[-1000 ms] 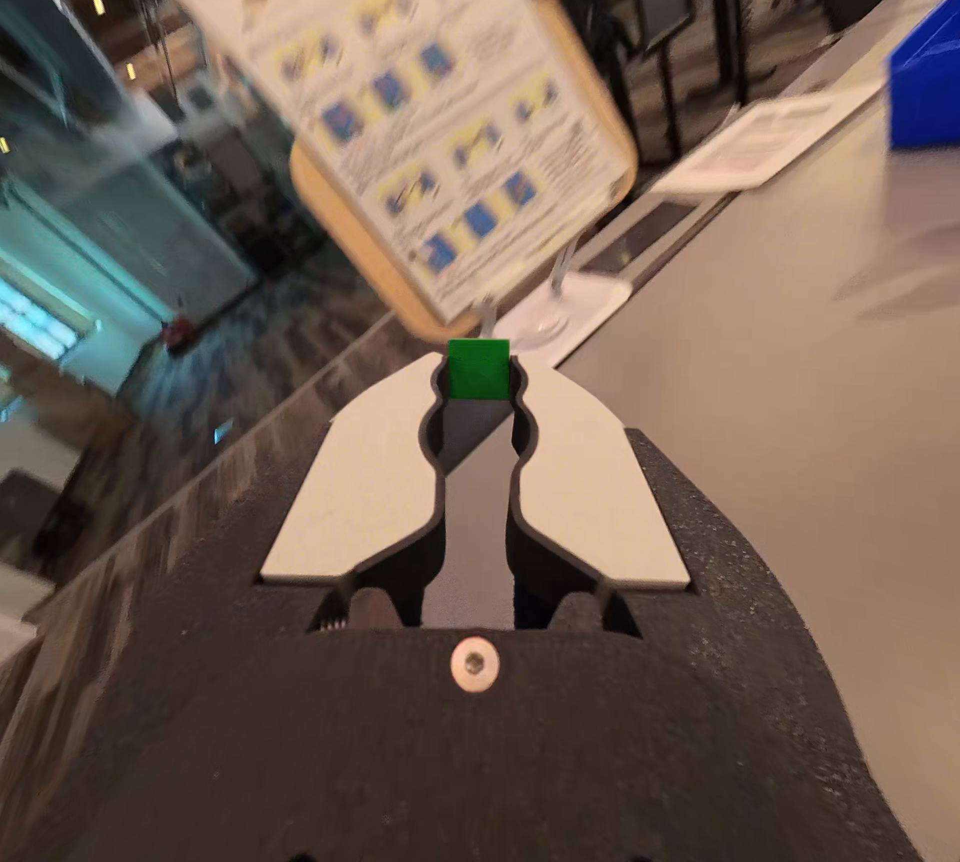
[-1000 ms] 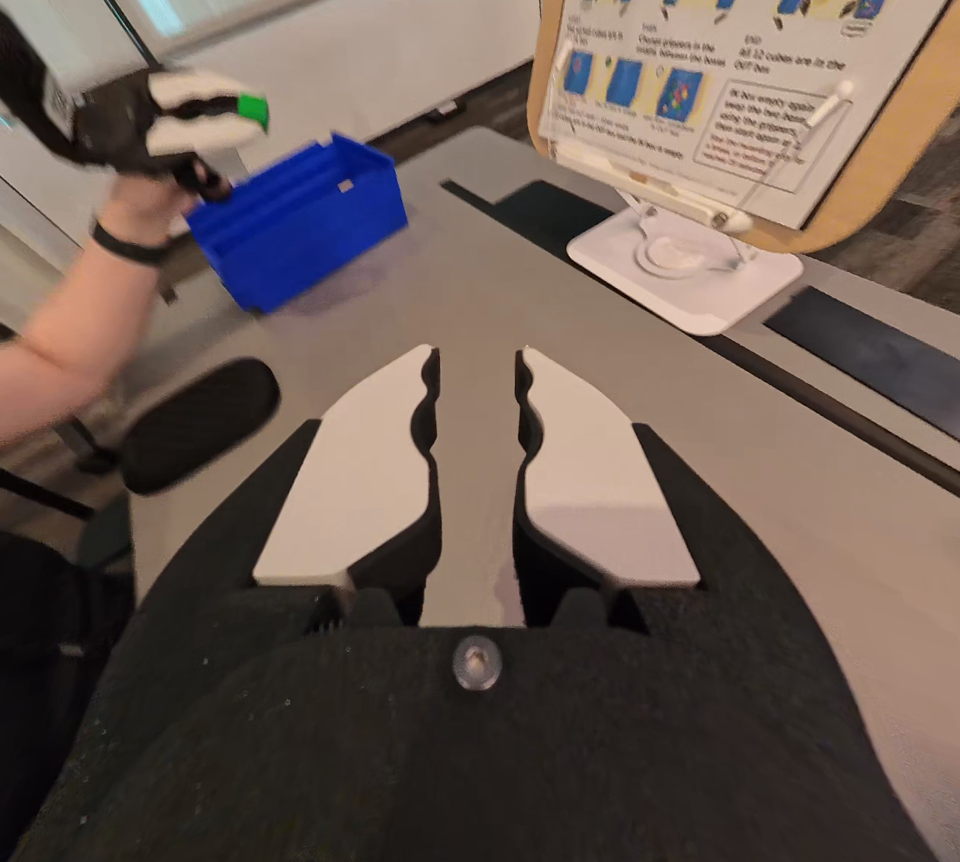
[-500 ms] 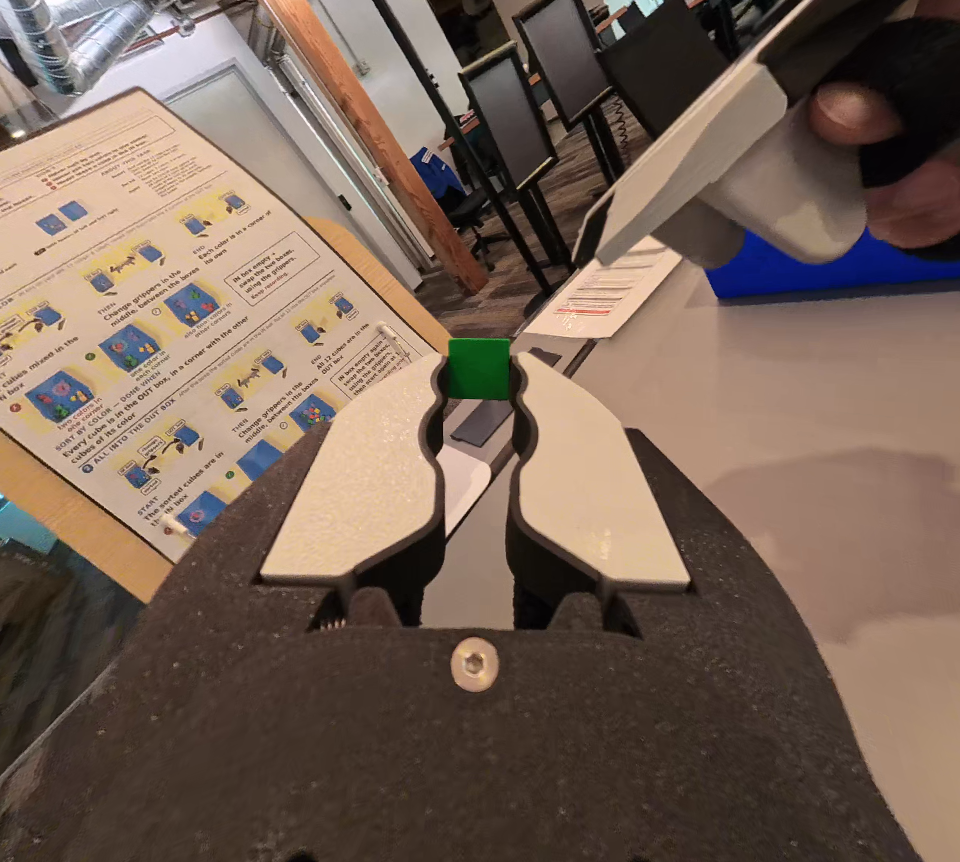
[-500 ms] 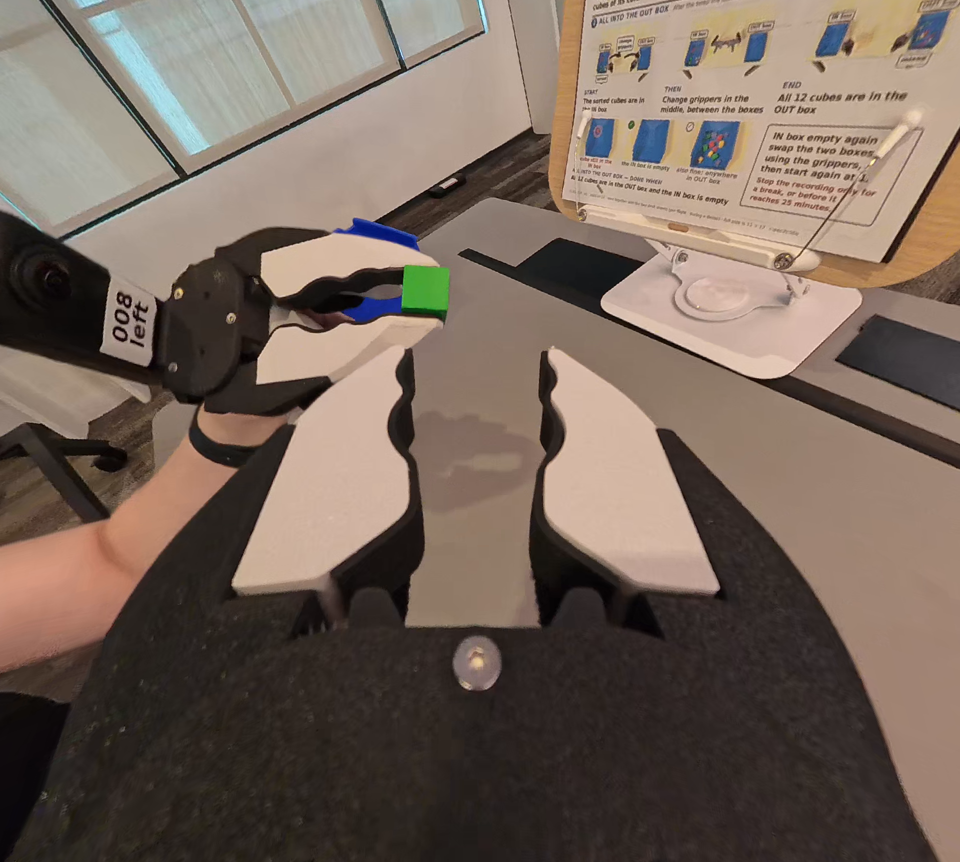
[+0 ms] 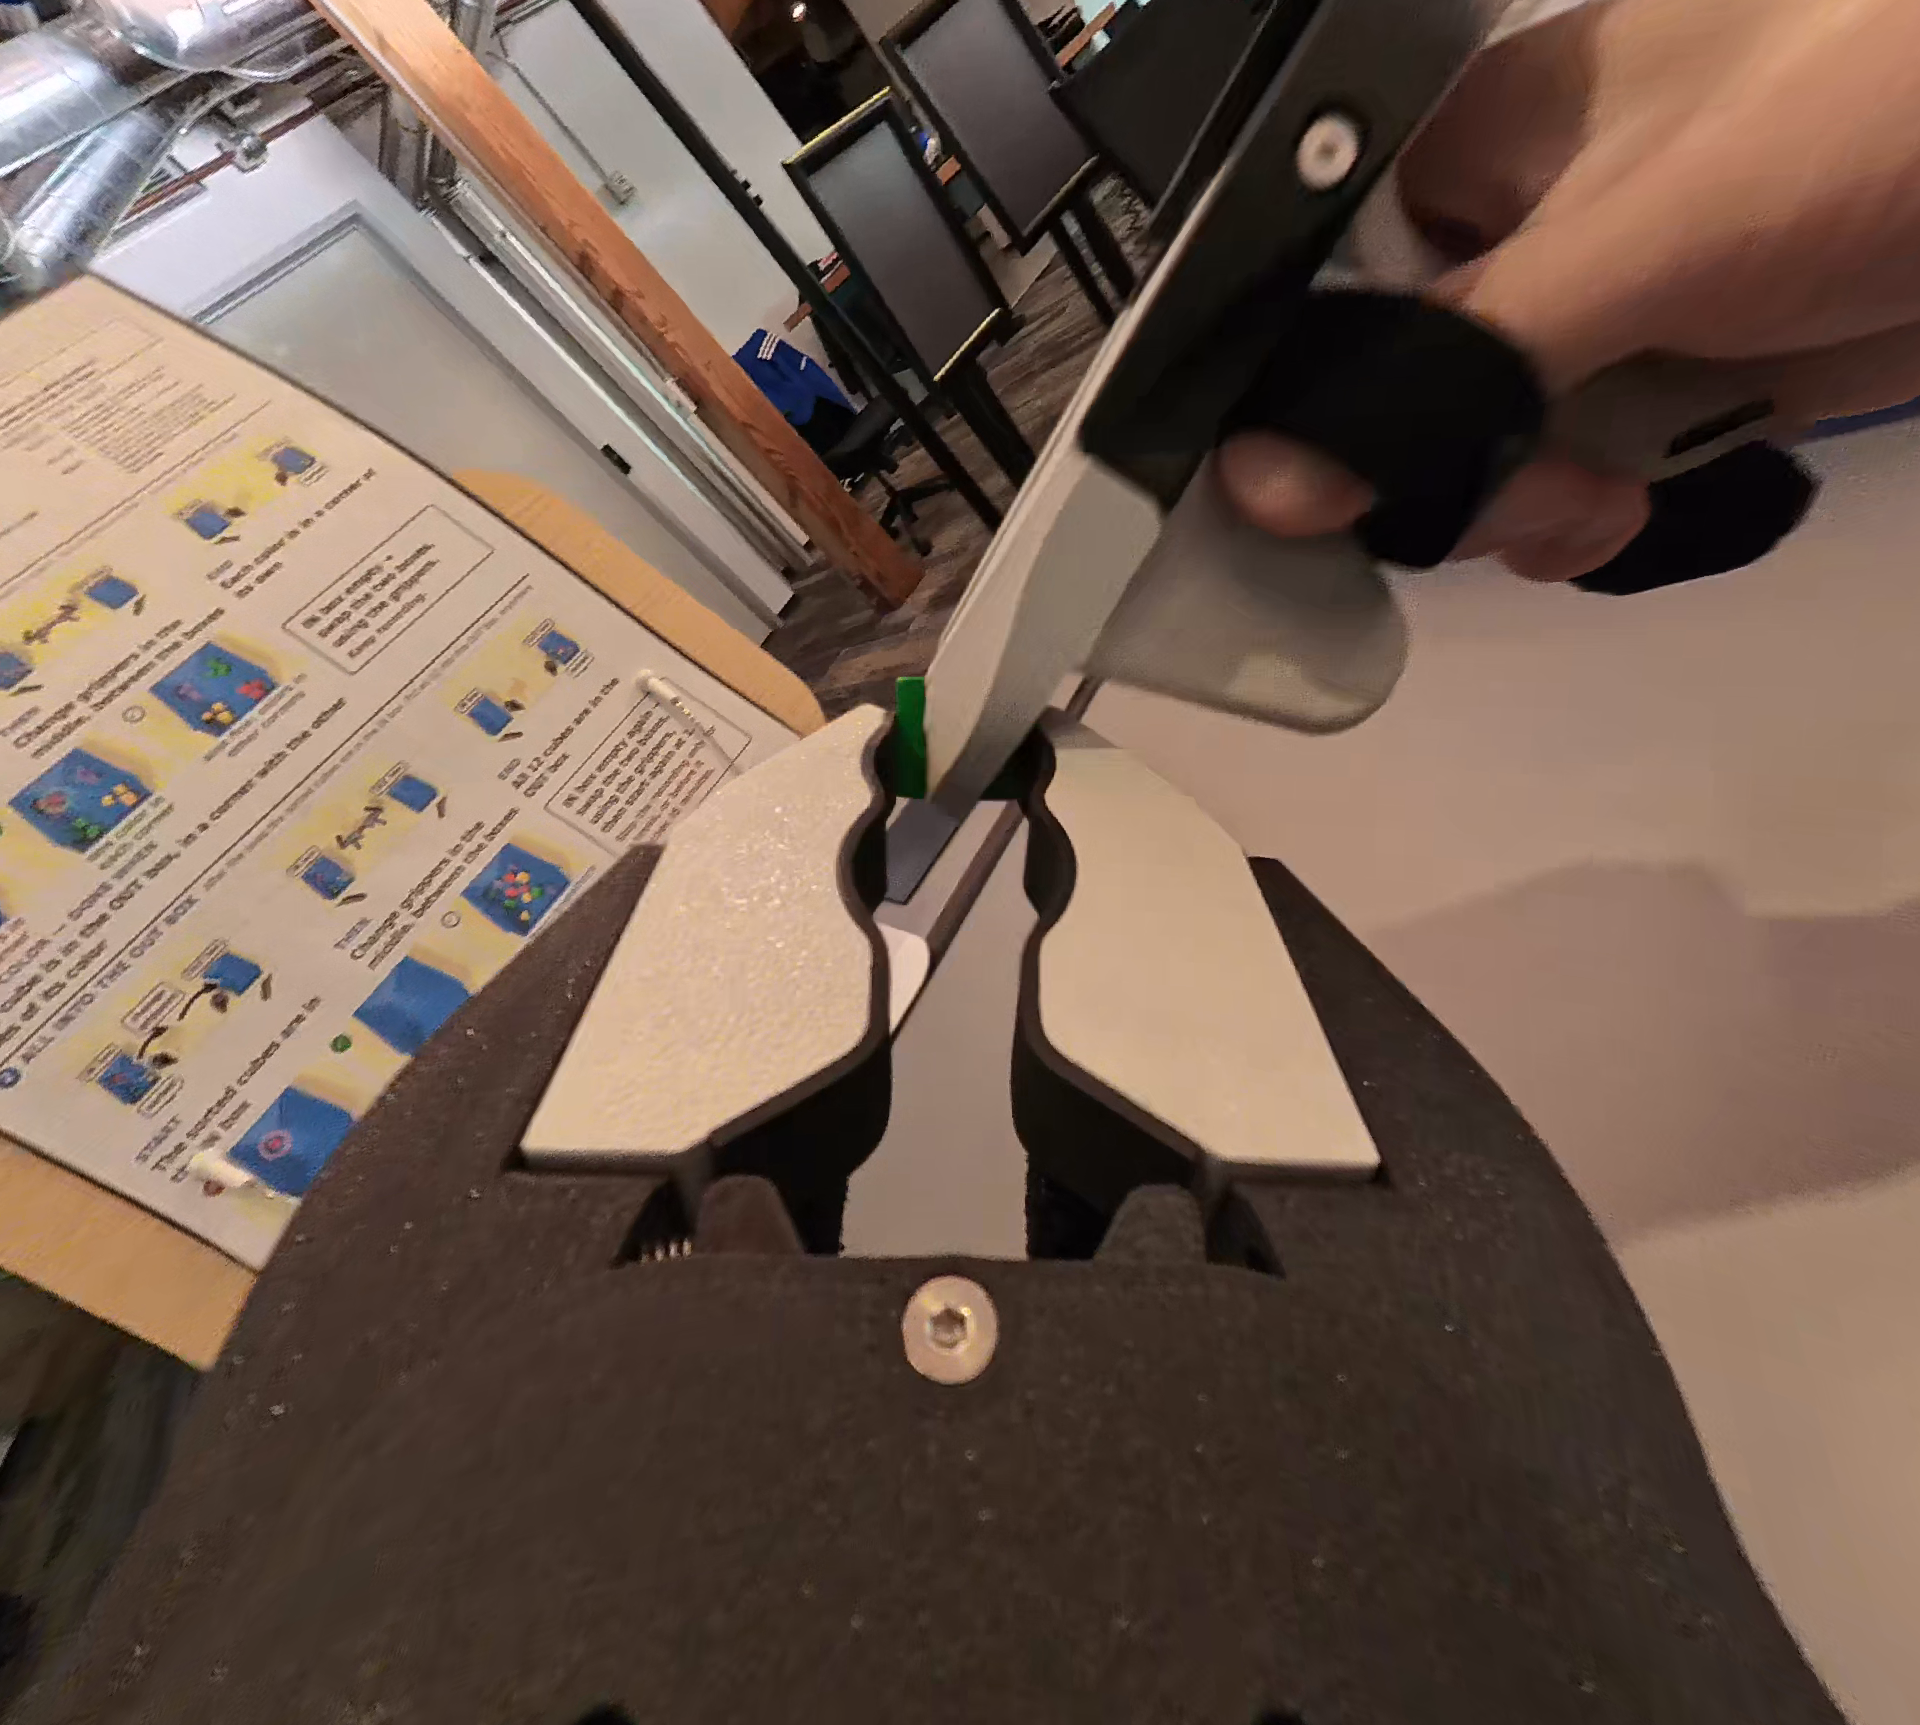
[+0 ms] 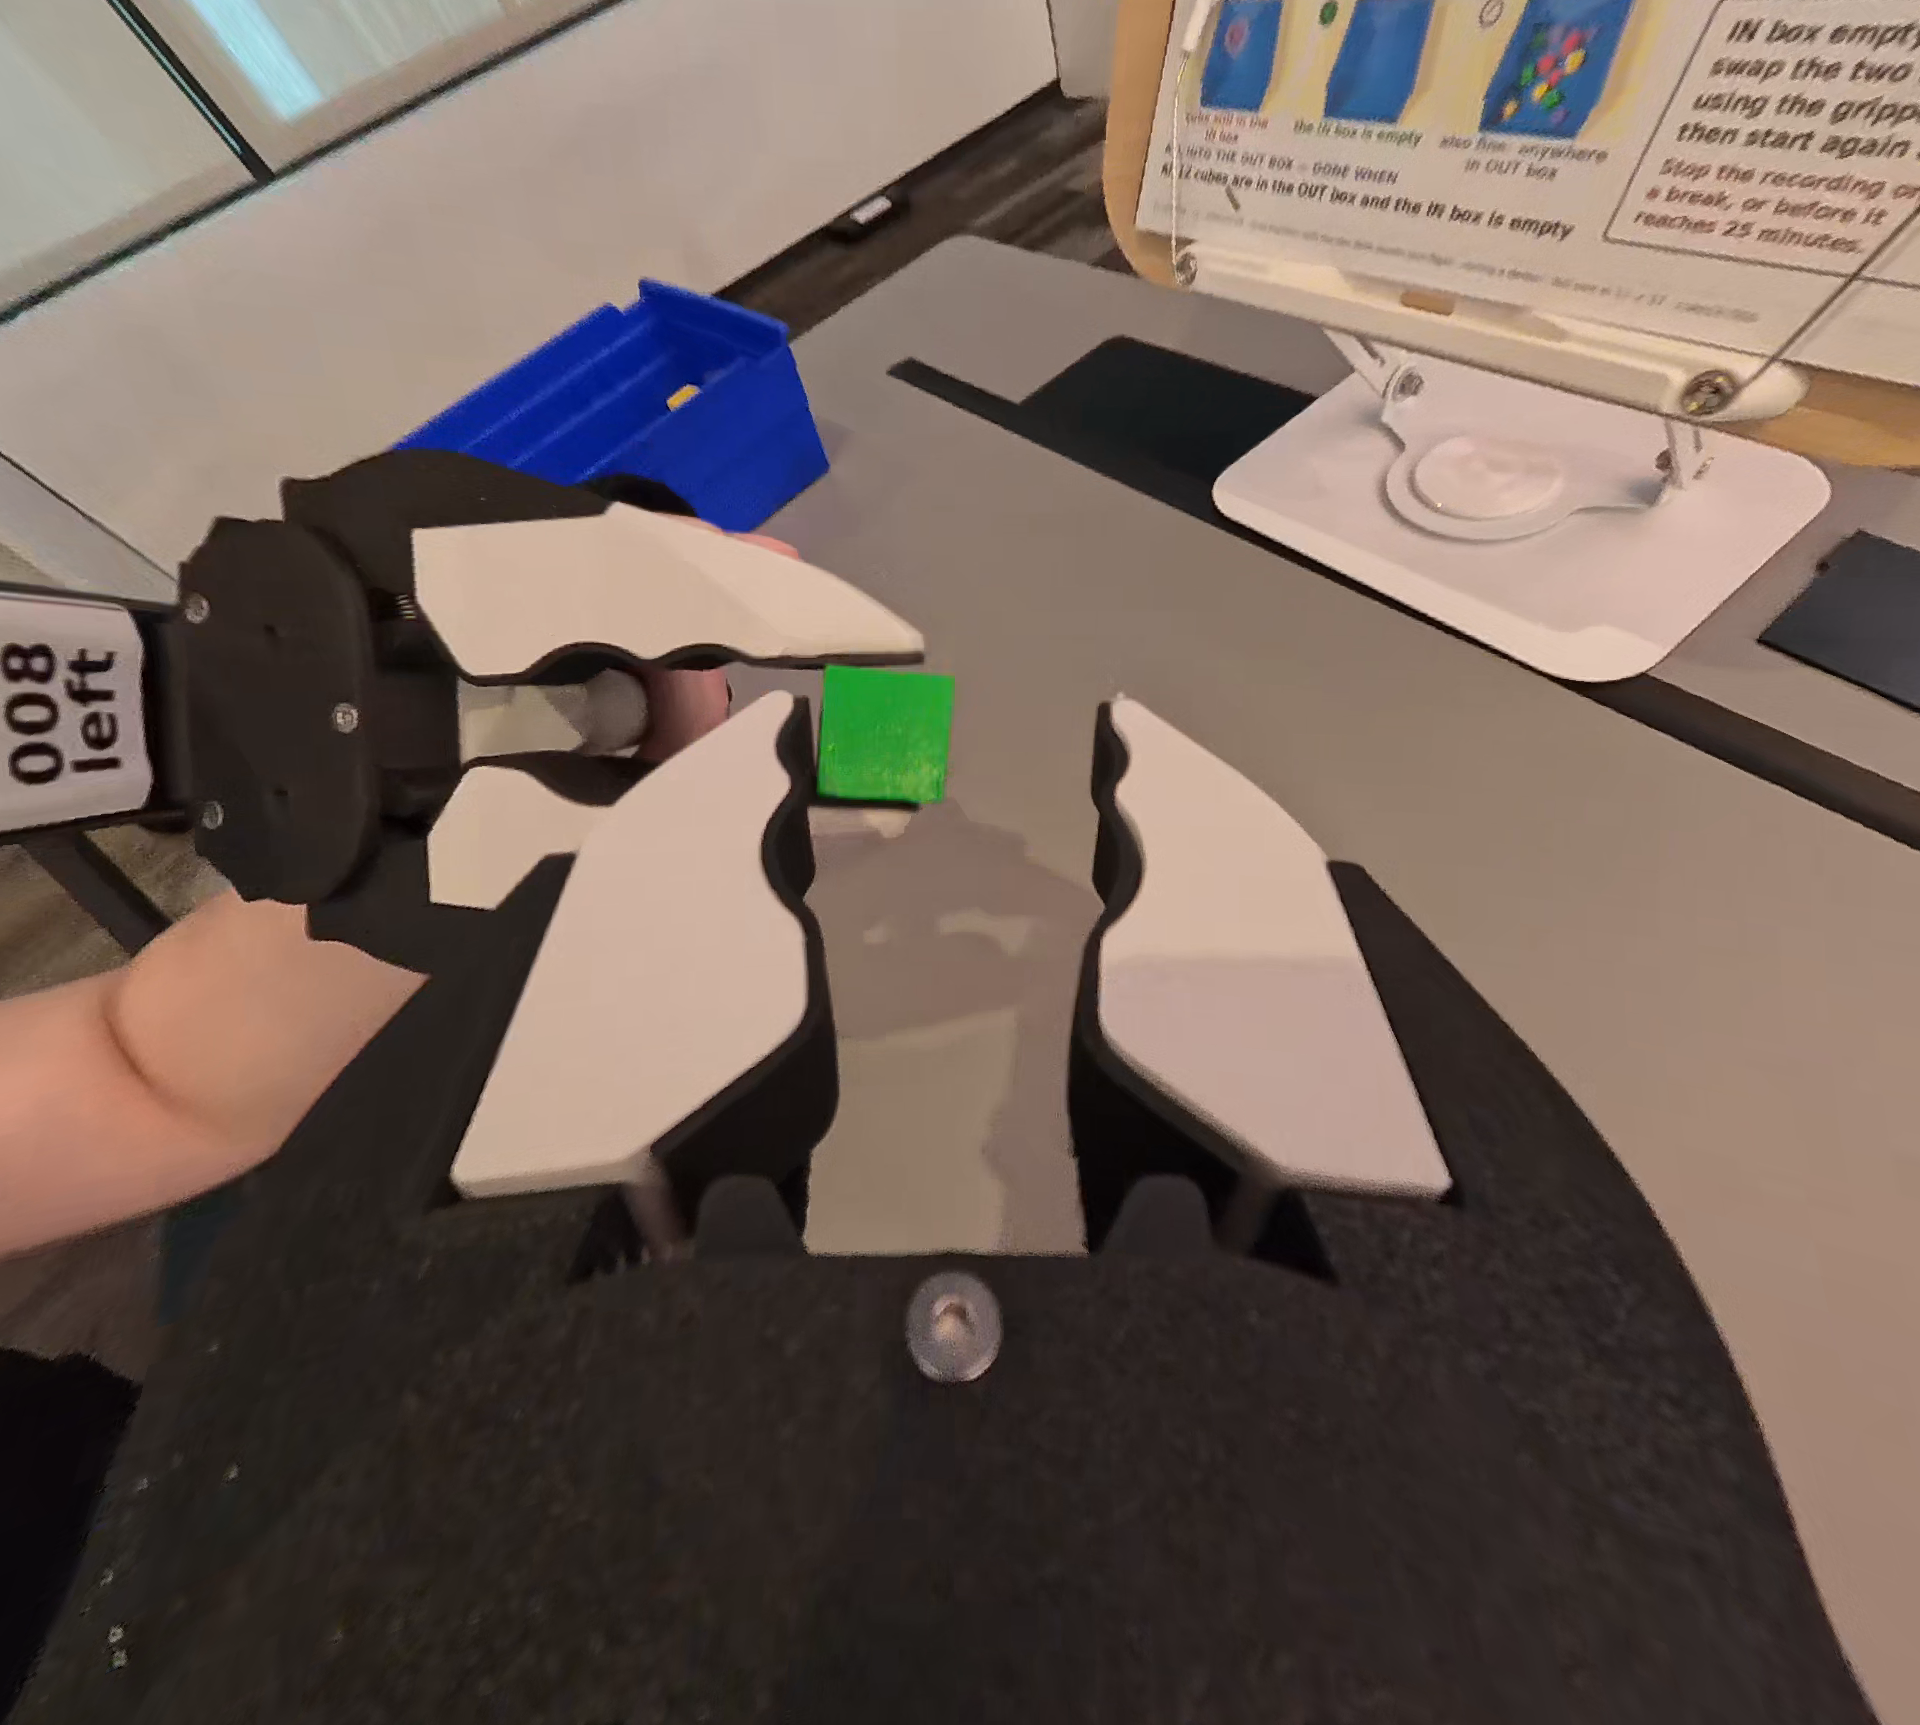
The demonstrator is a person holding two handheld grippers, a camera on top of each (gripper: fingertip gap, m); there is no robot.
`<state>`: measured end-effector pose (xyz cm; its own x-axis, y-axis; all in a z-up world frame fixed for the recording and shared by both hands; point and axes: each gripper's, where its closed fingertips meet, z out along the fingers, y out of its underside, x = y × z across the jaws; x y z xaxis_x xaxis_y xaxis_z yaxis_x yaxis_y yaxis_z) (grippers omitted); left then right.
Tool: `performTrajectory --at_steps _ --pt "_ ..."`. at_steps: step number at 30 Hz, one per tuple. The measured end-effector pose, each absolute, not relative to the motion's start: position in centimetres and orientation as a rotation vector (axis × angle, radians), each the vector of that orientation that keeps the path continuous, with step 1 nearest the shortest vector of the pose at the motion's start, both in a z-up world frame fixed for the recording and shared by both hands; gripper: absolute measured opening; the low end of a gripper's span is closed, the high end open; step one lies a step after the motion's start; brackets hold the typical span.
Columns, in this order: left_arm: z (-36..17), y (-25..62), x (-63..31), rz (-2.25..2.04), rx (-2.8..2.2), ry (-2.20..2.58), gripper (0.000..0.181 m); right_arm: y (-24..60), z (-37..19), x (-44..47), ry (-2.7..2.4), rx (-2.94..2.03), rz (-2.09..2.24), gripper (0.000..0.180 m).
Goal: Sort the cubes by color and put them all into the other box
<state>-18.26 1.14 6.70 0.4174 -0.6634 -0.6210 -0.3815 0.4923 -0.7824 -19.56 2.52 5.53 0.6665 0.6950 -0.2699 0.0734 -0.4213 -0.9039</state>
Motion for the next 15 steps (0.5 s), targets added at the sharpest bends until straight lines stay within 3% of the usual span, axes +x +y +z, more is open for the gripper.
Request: performTrajectory --at_steps 1,2,9,12,15 --pt "6.4 1.0 -18.1 -0.229 -1.105 1.199 0.021 2.3 5.3 -19.9 -0.630 -1.902 0.820 0.043" --pt "6.2 1.0 -18.1 -0.217 -1.104 1.206 0.021 1.7 5.4 -20.5 -0.670 -1.887 0.880 0.024" --pt "6.6 0.4 -17.7 -0.310 -1.141 1.136 0.029 2.4 6.3 -17.2 -0.665 -1.893 0.743 0.022" --pt "7.1 0.8 -18.4 -0.342 -1.172 1.116 0.030 2.3 8.7 -9.3 -0.578 -1.900 0.524 0.022" --pt "8.0 1.7 -19.8 -0.348 -1.206 1.059 0.026 0.6 8.3 4.0 -0.357 -2.002 0.180 0.023"
